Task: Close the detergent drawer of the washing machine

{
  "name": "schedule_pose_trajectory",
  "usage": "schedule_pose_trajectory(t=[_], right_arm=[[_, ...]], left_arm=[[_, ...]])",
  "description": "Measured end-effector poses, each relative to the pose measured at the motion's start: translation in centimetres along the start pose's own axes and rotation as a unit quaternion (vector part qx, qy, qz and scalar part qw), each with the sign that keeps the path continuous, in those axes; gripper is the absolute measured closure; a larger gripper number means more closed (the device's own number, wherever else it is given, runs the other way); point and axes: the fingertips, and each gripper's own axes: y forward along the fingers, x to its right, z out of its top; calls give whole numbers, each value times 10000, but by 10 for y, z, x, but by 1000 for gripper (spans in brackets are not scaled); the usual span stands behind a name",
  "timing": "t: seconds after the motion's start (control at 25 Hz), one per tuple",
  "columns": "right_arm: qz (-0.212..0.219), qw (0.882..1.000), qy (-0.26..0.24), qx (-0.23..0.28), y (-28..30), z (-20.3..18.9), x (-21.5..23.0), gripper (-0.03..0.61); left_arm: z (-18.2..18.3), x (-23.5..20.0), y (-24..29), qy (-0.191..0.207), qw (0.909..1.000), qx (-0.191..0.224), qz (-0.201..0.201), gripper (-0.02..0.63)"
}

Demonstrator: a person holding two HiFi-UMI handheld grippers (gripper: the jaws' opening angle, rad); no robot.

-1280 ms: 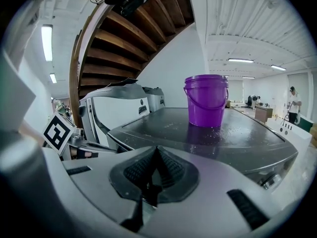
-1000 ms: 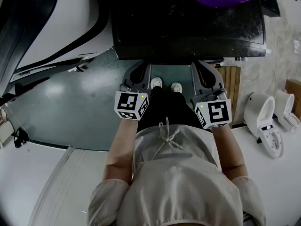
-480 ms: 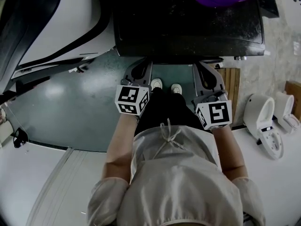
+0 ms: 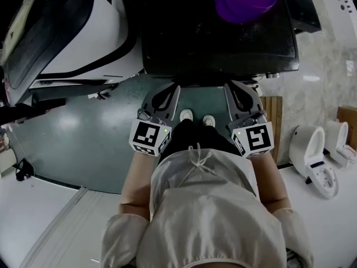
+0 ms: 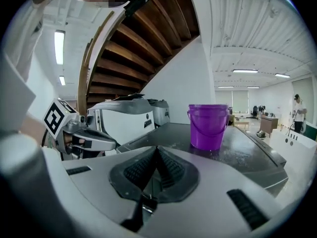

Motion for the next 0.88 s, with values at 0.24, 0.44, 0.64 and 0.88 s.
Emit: schedule_pose_trajectory(t=[0.24, 0.44, 0.64, 0.88], right_arm=[[-143, 9987, -257, 417, -19, 45, 12, 573], [-131, 9970, -366, 669, -35, 74, 19, 573], [-93, 9941, -448, 982, -48, 107, 23, 574], [-149, 9911, -523, 1213, -61, 139, 34, 574]], left_arm=[[64, 13, -23, 531, 9976, 438, 43, 597], [114, 25, -38, 859, 9929, 813, 84, 597], [153, 35, -54, 1016, 9890, 1068, 93, 597], [182, 33, -60, 1105, 9858, 1244, 241, 597]])
